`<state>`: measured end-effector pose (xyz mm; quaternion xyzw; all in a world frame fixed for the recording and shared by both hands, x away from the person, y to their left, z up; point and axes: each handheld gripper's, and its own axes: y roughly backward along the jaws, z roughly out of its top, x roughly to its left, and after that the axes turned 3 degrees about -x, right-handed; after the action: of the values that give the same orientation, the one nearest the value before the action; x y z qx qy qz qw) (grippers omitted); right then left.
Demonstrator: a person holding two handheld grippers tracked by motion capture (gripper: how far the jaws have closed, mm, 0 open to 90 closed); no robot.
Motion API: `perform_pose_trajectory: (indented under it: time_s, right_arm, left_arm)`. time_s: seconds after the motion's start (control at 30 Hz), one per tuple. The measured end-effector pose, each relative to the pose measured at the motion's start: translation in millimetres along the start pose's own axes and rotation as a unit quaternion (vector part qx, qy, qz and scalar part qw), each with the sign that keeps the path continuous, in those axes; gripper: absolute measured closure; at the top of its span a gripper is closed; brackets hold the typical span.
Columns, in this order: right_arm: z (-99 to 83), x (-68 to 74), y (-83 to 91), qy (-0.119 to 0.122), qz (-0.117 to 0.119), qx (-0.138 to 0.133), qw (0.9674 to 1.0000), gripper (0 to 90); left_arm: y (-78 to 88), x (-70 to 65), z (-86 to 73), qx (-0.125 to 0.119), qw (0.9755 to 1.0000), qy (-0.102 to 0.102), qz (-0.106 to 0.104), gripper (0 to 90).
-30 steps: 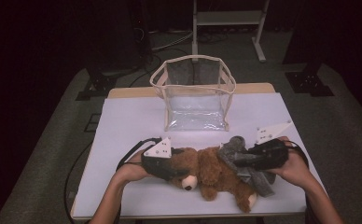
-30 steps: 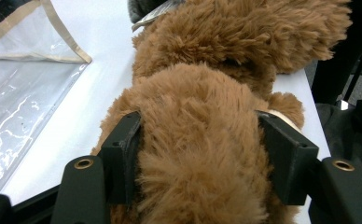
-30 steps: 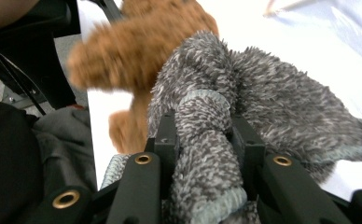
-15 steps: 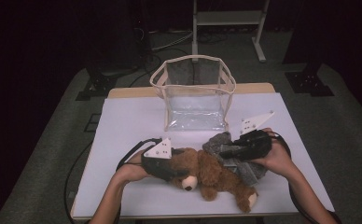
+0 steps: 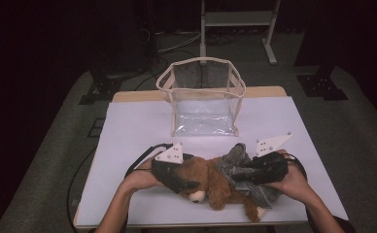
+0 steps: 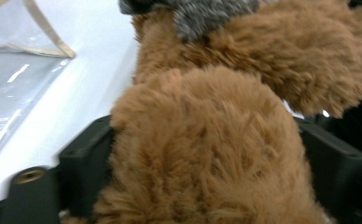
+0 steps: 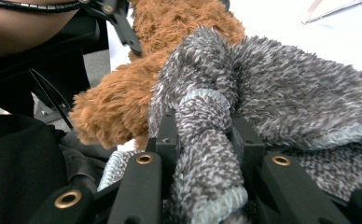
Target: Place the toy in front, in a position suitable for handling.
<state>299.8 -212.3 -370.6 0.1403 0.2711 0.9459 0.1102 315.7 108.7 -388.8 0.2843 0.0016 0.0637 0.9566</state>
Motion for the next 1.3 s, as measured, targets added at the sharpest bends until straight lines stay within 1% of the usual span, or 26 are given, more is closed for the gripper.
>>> perform_pose_trajectory:
  time_s: [0.03, 0.07, 0.13, 0.17, 0.2, 0.23, 0.27, 0.3, 0.33, 0.37, 0.4, 0.43, 0.57, 0.67, 0.8, 0.87, 0.9, 0.93, 0.97, 1.0, 1.07, 1.1, 1.17, 1.2, 1.23, 1.3]
  right_arm:
    - [2.9, -0.4, 1.8, 0.003, -0.005, -0.001, 1.0000, 68.7]
    - [5.2, -1.7, 3.5, 0.005, -0.009, -0.001, 0.9999, 68.7]
    - [12.4, -8.0, 8.4, 0.003, -0.019, -0.007, 0.9998, 68.7]
    - [16.6, -13.9, 10.5, 0.000, -0.029, -0.013, 0.9995, 68.6]
    - [18.7, -17.7, 11.2, -0.005, -0.037, -0.016, 0.9992, 68.6]
    - [20.8, -24.4, 11.0, -0.016, -0.047, -0.017, 0.9986, 68.6]
    - [21.0, -28.4, 10.0, -0.023, -0.049, -0.018, 0.9984, 68.5]
    - [19.6, -33.0, 6.4, -0.034, -0.046, -0.015, 0.9983, 68.5]
    - [17.2, -33.6, 2.7, -0.036, -0.039, -0.011, 0.9985, 68.4]
    - [14.4, -32.2, -0.4, -0.038, -0.031, -0.008, 0.9988, 68.4]
    - [12.3, -30.4, -1.6, -0.038, -0.026, -0.008, 0.9989, 68.5]
    - [8.8, -27.4, -1.7, -0.039, -0.022, -0.010, 0.9989, 68.5]
    - [-0.7, -21.6, 1.9, -0.043, -0.019, -0.014, 0.9988, 68.7]
    - [-5.9, -18.8, 3.3, -0.044, -0.016, -0.021, 0.9987, 68.7]
    - [-7.3, -19.5, 4.4, -0.049, -0.017, -0.022, 0.9984, 68.7]
    - [-8.0, -21.6, 5.3, -0.055, -0.018, -0.024, 0.9981, 68.6]
    - [-8.6, -23.3, 6.4, -0.059, -0.020, -0.025, 0.9977, 68.6]
    - [-9.6, -25.5, 7.8, -0.065, -0.022, -0.029, 0.9973, 68.5]
    - [-10.4, -28.1, 9.5, -0.070, -0.021, -0.034, 0.9967, 68.5]
    - [-11.0, -30.6, 11.5, -0.077, -0.019, -0.039, 0.9961, 68.5]
    - [-10.0, -36.7, 16.1, -0.089, -0.021, -0.046, 0.9948, 68.6]
    - [-8.5, -40.4, 18.7, -0.093, -0.018, -0.049, 0.9943, 68.6]
    - [-3.7, -47.0, 22.2, -0.099, -0.015, -0.052, 0.9936, 68.7]
    - [0.6, -50.2, 22.7, -0.101, -0.012, -0.053, 0.9935, 68.7]
    - [3.8, -52.0, 22.4, -0.098, -0.012, -0.051, 0.9938, 68.6]
    - [12.7, -56.9, 19.8, -0.092, -0.018, -0.045, 0.9946, 68.6]
  left_arm:
    - [0.4, -0.5, 0.0, 0.002, 1.0000, -0.004, 0.001, 23.5]
    - [1.2, -1.4, 0.1, 0.006, 0.9999, -0.009, 0.005, 26.0]
    - [1.8, -2.8, -0.4, 0.005, 0.9998, -0.019, 0.003, 29.8]
    - [1.7, -3.5, -0.7, 0.004, 0.9998, -0.021, 0.002, 30.5]
    - [2.3, -4.1, -0.9, 0.006, 0.9996, -0.028, 0.000, 30.7]
    - [2.5, -4.4, -1.0, 0.005, 0.9995, -0.031, 0.000, 30.8]
    - [3.2, -4.4, -1.2, 0.007, 0.9995, -0.031, 0.000, 30.8]
    - [3.4, -4.0, -1.6, 0.007, 0.9996, -0.029, 0.000, 30.6]
    - [3.7, -3.7, -1.9, 0.007, 0.9996, -0.027, -0.001, 30.2]
    - [3.8, -3.3, -2.1, 0.006, 0.9997, -0.025, -0.002, 28.8]
    - [3.7, -2.7, -1.5, 0.006, 0.9998, -0.019, -0.003, 26.9]
    - [3.4, -2.4, -0.7, 0.006, 0.9999, -0.014, -0.001, 23.0]
    - [-2.8, -3.8, 2.9, 0.010, 0.9999, -0.006, 0.008, 11.3]
    - [-8.4, -5.2, 5.5, 0.020, 0.9997, -0.010, 0.013, 7.4]
    - [-18.2, -3.1, 9.7, 0.030, 0.9995, -0.004, 0.014, 7.3]
    - [-18.9, -2.7, 12.3, 0.028, 0.9993, -0.019, 0.018, 20.0]
    - [-18.6, -1.8, 15.0, 0.034, 0.9987, -0.028, 0.025, 28.9]
    - [-18.1, 0.2, 19.4, 0.045, 0.9977, -0.038, 0.032, 34.9]
    - [-17.9, 2.8, 24.7, 0.052, 0.9968, -0.046, 0.040, 39.1]
    - [-18.2, 6.1, 30.7, 0.057, 0.9958, -0.054, 0.046, 41.0]
    - [-20.0, 13.5, 43.8, 0.066, 0.9938, -0.071, 0.054, 42.8]
    - [-22.1, 17.0, 49.6, 0.070, 0.9926, -0.081, 0.058, 43.5]
    - [-25.7, 24.6, 60.7, 0.079, 0.9896, -0.097, 0.071, 44.7]
    - [-26.6, 27.2, 63.0, 0.078, 0.9892, -0.099, 0.075, 44.7]
    - [-26.6, 32.6, 65.1, 0.079, 0.9878, -0.103, 0.087, 44.7]
    - [-26.0, 39.0, 63.1, 0.077, 0.9870, -0.098, 0.101, 44.7]
